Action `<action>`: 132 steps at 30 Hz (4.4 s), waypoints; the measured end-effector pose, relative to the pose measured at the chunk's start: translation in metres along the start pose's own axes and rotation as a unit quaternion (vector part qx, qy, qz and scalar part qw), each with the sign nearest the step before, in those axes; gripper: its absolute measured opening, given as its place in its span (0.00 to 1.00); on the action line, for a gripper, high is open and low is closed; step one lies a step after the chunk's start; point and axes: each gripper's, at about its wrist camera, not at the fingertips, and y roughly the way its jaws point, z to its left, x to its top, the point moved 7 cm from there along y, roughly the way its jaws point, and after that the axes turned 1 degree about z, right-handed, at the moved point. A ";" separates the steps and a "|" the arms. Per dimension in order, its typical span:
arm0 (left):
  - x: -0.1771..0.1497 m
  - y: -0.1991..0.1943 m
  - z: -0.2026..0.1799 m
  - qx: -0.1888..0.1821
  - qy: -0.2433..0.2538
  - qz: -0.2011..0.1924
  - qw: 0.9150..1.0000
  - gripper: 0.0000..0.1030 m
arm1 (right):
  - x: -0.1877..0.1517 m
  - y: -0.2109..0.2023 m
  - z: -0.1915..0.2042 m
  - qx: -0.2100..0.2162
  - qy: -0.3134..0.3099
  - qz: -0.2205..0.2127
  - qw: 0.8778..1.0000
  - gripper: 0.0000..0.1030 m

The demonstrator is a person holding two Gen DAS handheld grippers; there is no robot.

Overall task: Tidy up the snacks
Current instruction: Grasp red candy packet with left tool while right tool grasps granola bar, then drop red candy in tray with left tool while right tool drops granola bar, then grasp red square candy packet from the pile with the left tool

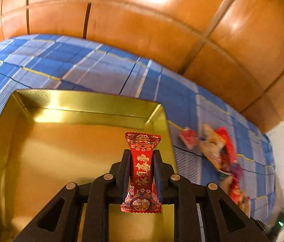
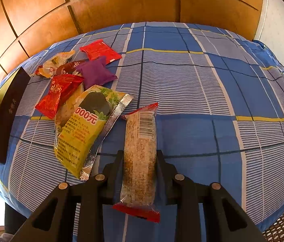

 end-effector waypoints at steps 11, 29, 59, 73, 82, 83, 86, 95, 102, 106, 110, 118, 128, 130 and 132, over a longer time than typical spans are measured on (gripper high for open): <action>0.016 0.044 -0.005 0.026 0.004 0.009 1.000 0.35 | 0.002 0.003 0.003 -0.004 -0.013 -0.006 1.000 0.29; -0.082 -0.049 0.024 0.096 0.023 -0.056 0.994 0.49 | 0.016 -0.027 -0.008 0.003 0.038 -0.049 0.998 0.28; -0.105 -0.083 0.084 0.120 -0.038 -0.085 0.988 0.53 | 0.076 -0.015 0.332 0.221 -0.128 0.015 0.967 0.29; -0.109 -0.081 0.077 0.119 -0.021 -0.083 0.989 0.53 | 0.073 -0.013 0.292 0.181 -0.106 -0.018 0.978 0.33; -0.108 -0.086 0.047 0.111 0.019 -0.089 0.990 0.53 | 0.067 -0.034 0.240 0.142 -0.121 -0.061 0.981 0.33; -0.108 -0.087 0.044 0.109 0.024 -0.089 0.990 0.53 | 0.066 -0.035 0.234 0.135 -0.123 -0.064 0.981 0.33; -0.110 -0.086 0.036 0.108 0.035 -0.087 0.990 0.54 | 0.064 -0.037 0.211 0.115 -0.124 -0.069 0.983 0.34; -0.116 -0.081 0.011 0.103 0.068 -0.080 0.989 0.54 | 0.066 -0.039 0.147 0.071 -0.108 -0.073 0.989 0.34; -0.119 -0.078 -0.010 0.091 0.098 -0.074 0.988 0.54 | 0.087 -0.050 0.093 0.024 -0.106 -0.090 0.990 0.34; -0.119 -0.077 -0.031 0.073 0.125 -0.071 0.987 0.54 | 0.102 -0.053 0.054 -0.009 -0.111 -0.095 0.989 0.34; -0.123 -0.072 -0.061 0.039 0.159 -0.058 0.985 0.54 | 0.110 -0.043 0.011 -0.038 -0.116 -0.075 0.990 0.34; -0.136 -0.040 -0.136 -0.035 0.212 0.008 0.977 0.53 | 0.102 -0.006 -0.045 -0.032 -0.052 -0.023 0.998 0.35; -0.127 0.019 -0.214 -0.033 0.271 0.053 0.961 0.63 | 0.109 -0.009 -0.052 0.013 0.006 -0.025 1.000 0.37; -0.126 0.035 -0.223 -0.029 0.278 0.064 0.958 0.63 | 0.109 -0.010 -0.053 0.015 0.013 -0.026 0.999 0.37; -0.123 0.048 -0.231 -0.024 0.284 0.073 0.956 0.63 | 0.111 -0.011 -0.055 0.017 0.017 -0.027 0.999 0.38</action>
